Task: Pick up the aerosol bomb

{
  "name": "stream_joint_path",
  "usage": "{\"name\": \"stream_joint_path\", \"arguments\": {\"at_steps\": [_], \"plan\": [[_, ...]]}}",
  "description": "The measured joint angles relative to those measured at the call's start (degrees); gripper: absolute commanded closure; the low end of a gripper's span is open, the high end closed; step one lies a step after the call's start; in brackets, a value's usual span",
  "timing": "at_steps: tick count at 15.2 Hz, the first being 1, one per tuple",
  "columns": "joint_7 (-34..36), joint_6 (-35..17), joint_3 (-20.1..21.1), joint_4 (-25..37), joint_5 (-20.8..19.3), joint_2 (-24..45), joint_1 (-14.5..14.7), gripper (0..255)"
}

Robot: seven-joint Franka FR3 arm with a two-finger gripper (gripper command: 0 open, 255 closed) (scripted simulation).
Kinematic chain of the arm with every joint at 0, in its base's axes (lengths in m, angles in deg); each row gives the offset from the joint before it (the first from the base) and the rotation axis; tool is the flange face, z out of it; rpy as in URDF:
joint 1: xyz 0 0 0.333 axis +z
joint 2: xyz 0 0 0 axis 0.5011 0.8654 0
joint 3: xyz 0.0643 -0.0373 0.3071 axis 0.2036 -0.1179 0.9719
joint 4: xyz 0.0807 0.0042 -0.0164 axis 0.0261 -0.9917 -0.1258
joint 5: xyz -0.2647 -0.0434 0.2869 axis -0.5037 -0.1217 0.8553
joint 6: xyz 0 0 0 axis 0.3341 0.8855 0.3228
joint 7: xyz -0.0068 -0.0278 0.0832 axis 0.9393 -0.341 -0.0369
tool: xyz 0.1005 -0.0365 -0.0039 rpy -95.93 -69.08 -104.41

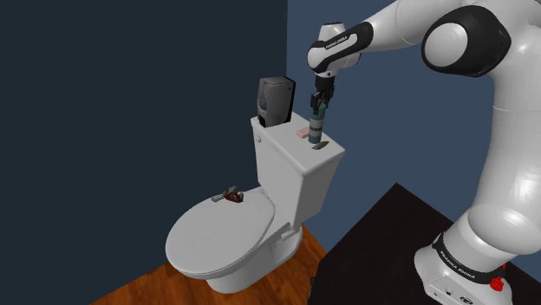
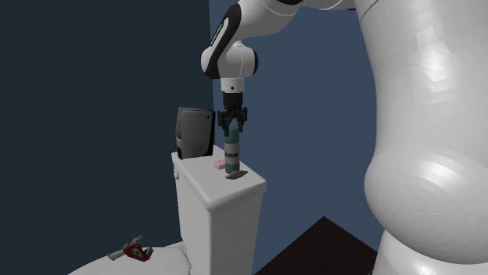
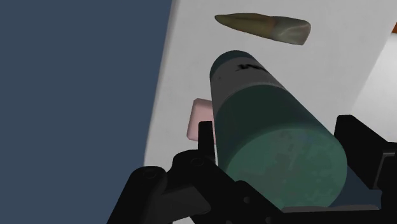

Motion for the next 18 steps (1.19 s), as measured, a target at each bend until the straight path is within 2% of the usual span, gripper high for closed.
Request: {"name": "stream_joint_path", "arguments": {"at_steps": [9,18], "plan": [[0.0,-0.08,-0.01,0.03,0.0,0.05,-0.01,255],[0.3,5.16,-0.18,3.12,-0.39,-2.03,0.1,255]]}}
